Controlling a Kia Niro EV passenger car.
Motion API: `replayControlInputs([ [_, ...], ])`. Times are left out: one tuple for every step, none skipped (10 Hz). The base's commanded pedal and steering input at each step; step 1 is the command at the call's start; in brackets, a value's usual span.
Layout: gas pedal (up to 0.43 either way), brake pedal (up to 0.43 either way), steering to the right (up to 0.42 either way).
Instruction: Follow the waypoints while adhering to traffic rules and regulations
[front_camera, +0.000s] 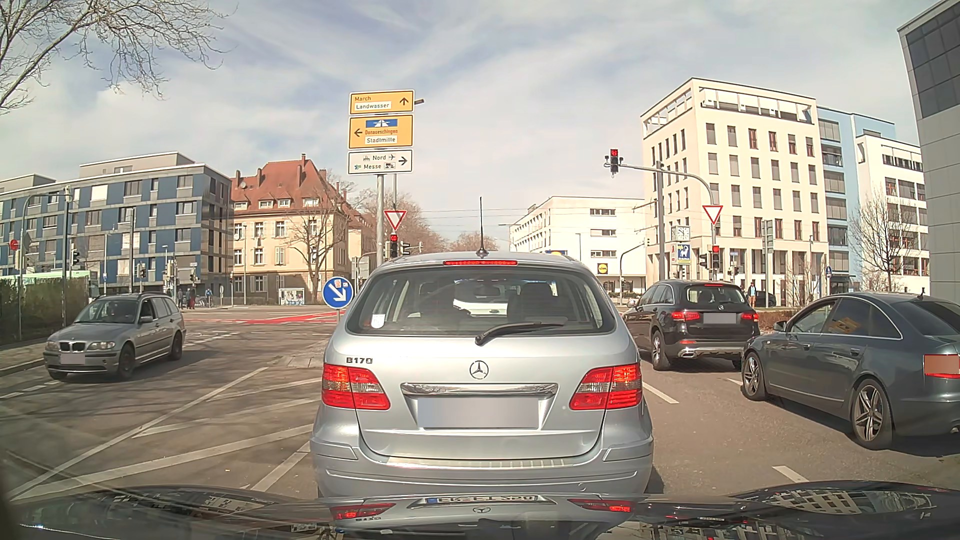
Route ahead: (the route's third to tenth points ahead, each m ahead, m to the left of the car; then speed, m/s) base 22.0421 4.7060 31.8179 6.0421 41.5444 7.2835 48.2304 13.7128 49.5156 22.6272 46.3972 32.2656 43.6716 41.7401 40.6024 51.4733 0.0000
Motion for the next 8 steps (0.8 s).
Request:
replayControlInputs([
  [0.000, 0.311, 0.006],
  [0.000, 0.317, 0.006],
  [0.000, 0.317, 0.006],
  [0.000, 0.317, 0.006],
  [0.000, 0.317, 0.006],
  [0.000, 0.317, 0.006],
  [0.000, 0.317, 0.006],
  [0.000, 0.317, 0.006],
])
